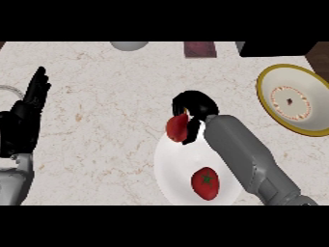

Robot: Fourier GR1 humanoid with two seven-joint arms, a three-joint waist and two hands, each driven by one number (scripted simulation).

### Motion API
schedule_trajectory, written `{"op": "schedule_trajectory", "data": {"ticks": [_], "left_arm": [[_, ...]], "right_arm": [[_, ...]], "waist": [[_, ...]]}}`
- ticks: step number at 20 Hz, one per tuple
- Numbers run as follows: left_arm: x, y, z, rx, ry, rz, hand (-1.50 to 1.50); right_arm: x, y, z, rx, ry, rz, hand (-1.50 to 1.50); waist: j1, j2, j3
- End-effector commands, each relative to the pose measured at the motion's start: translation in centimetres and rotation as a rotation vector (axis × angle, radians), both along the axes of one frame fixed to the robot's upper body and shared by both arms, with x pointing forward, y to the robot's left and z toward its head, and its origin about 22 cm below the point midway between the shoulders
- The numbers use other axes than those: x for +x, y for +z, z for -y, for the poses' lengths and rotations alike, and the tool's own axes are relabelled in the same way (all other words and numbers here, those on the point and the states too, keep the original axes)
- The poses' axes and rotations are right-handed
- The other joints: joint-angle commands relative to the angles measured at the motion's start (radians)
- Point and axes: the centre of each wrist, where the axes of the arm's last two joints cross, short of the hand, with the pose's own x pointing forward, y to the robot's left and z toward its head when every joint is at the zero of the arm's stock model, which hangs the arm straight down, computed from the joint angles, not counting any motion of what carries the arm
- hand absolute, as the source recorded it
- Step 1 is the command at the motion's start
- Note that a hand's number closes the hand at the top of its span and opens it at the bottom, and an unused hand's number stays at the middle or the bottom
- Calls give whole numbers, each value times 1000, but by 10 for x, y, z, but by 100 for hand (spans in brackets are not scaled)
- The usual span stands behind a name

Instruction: Pick the pear from the plate and place it in the bowl

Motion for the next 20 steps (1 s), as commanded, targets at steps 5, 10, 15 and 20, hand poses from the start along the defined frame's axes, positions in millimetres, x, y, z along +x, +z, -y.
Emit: {"op": "schedule_trajectory", "data": {"ticks": [5, 10, 15, 20], "left_arm": [[6, -1, 3, -5, -20, -1, 0], [-7, -10, 1, 7, -1, -20, 0], [-5, 6, -1, 7, 14, 9, 0], [5, -6, 11, 5, -1, 18, 0]], "right_arm": [[-6, 58, -44, 305, -499, 257, 150], [-19, 98, -72, 327, -674, 382, 150], [-26, 114, -50, 273, -845, 488, 150], [-41, 124, 2, 280, -955, 562, 150]], "waist": [[18, 7, 8], [10, -2, 7], [-3, 9, 8], [5, 26, 9]]}}
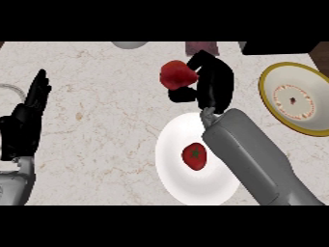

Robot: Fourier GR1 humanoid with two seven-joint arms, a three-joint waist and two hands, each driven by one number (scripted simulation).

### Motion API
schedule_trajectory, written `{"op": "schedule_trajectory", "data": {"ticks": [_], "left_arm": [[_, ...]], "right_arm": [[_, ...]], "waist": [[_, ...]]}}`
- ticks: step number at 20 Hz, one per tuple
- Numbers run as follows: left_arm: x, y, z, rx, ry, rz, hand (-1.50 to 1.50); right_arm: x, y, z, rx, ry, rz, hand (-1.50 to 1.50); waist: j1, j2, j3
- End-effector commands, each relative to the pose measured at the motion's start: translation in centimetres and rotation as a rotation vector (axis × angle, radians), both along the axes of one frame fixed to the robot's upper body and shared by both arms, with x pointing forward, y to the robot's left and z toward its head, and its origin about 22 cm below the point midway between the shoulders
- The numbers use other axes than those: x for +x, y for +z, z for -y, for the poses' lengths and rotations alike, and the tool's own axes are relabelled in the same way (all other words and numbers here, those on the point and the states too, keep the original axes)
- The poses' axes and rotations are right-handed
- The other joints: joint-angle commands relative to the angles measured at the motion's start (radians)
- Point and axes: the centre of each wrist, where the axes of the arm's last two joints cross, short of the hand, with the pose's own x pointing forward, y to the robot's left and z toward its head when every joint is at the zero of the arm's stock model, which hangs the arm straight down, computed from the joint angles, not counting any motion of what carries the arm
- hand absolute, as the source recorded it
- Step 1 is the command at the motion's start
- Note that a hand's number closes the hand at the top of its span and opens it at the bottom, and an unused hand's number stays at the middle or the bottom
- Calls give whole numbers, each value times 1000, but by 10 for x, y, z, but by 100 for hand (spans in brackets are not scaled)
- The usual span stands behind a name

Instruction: Pick the pear from the plate and place it in the bowl

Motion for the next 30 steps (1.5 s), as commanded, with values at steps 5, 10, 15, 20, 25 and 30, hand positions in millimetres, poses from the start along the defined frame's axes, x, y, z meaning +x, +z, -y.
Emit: {"op": "schedule_trajectory", "data": {"ticks": [5, 10, 15, 20, 25, 30], "left_arm": [[-12, 10, -4, 13, -36, 16, 0], [4, 0, 8, -8, -35, 23, 0], [5, 6, 6, -2, -30, 24, 0], [4, 6, 9, 8, -42, 25, 0], [3, 7, 17, -6, -77, 20, 0], [20, 18, 8, -14, -64, 36, 0]], "right_arm": [[-13, 17, 107, 59, -225, 126, 150], [-14, 15, 169, 74, -268, 193, 150], [-2, -12, 226, -85, -371, 167, 150], [4, -27, 281, -268, -477, 104, 150], [22, -46, 308, -301, -516, 81, 150], [-2, -78, 344, -149, -558, 72, 150]], "waist": [[30, 13, 2], [34, 19, 2], [45, 22, 2], [55, 25, 2], [68, 27, 3], [67, 35, 6]]}}
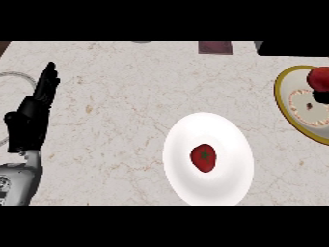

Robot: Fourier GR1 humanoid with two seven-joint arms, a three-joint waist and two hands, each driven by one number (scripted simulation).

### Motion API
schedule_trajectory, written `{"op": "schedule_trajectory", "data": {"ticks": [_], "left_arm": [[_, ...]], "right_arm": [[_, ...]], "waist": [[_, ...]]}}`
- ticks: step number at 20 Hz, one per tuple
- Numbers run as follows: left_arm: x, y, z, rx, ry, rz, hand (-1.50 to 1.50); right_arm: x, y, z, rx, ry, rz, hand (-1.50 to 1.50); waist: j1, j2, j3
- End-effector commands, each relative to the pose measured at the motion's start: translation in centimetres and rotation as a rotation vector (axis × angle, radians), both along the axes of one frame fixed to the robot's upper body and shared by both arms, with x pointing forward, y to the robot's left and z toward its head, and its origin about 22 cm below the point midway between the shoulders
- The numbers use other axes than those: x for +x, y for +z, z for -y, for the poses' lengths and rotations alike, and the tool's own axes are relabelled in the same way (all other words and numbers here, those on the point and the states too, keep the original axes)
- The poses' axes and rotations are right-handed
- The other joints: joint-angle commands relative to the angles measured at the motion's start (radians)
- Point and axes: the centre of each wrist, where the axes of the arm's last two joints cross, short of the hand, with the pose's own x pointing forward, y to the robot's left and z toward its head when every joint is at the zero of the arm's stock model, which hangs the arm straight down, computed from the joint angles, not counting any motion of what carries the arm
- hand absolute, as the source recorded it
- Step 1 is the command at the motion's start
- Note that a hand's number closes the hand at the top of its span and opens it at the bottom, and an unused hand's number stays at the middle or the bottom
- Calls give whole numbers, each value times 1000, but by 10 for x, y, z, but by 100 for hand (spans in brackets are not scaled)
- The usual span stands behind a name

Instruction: Pick the pear from the plate and place it in the bowl

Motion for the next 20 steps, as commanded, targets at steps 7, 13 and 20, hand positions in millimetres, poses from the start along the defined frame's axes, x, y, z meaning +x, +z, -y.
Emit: {"op": "schedule_trajectory", "data": {"ticks": [7, 13, 20], "left_arm": [[4, 19, 12, -4, -37, 13, 0], [3, 7, 12, 0, -34, 7, 0], [0, 2, -3, 1, -2, -10, 0]], "right_arm": [[-6, -15, 33, 278, 126, 30, -150], [-6, -8, 45, 312, 179, 218, -150], [-30, -6, 82, 413, 177, 310, -150]], "waist": [[25, 8, 5], [20, 8, 3], [-5, -5, -1]]}}
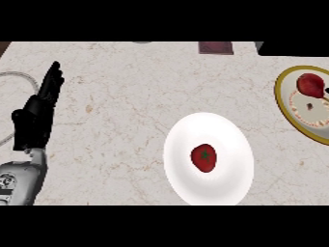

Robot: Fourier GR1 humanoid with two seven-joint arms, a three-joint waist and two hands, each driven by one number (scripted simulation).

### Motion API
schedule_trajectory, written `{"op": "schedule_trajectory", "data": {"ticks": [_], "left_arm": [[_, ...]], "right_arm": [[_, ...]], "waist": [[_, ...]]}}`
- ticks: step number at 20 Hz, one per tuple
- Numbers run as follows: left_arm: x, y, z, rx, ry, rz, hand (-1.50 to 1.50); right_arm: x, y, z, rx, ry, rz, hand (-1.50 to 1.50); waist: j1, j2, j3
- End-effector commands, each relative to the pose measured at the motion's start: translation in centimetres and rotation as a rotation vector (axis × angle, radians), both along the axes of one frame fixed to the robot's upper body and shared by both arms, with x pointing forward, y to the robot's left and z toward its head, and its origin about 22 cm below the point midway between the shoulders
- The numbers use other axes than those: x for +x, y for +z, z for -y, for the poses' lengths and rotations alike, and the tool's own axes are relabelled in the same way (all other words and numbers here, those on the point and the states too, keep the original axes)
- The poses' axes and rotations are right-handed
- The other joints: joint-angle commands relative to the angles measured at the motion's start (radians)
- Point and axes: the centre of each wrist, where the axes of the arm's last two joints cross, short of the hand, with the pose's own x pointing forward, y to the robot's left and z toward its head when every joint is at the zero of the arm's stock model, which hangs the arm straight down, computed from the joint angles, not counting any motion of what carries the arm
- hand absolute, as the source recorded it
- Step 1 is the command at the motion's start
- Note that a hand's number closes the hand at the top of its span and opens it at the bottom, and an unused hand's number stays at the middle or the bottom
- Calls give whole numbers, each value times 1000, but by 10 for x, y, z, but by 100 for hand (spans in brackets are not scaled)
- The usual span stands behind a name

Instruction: Pick the pear from the plate and place it in the bowl

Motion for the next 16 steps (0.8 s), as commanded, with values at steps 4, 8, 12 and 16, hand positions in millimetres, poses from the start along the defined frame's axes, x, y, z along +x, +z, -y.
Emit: {"op": "schedule_trajectory", "data": {"ticks": [4, 8, 12, 16], "left_arm": [[-4, 14, -2, -6, 27, -12, 0], [-8, -12, -16, -6, 39, -44, 0], [-15, 0, -11, 6, 34, 2, 0], [-17, 3, -19, 18, 52, -10, 0]], "right_arm": [[-51, -16, 42, 104, 42, 98, -150], [-80, -28, 53, 167, 112, 152, -150], [-105, -21, 67, 182, 200, 147, -150], [-145, -48, 52, 164, 238, 125, -150]], "waist": [[-29, -13, -2], [-45, -17, -4], [-39, -17, -4], [-48, -19, -5]]}}
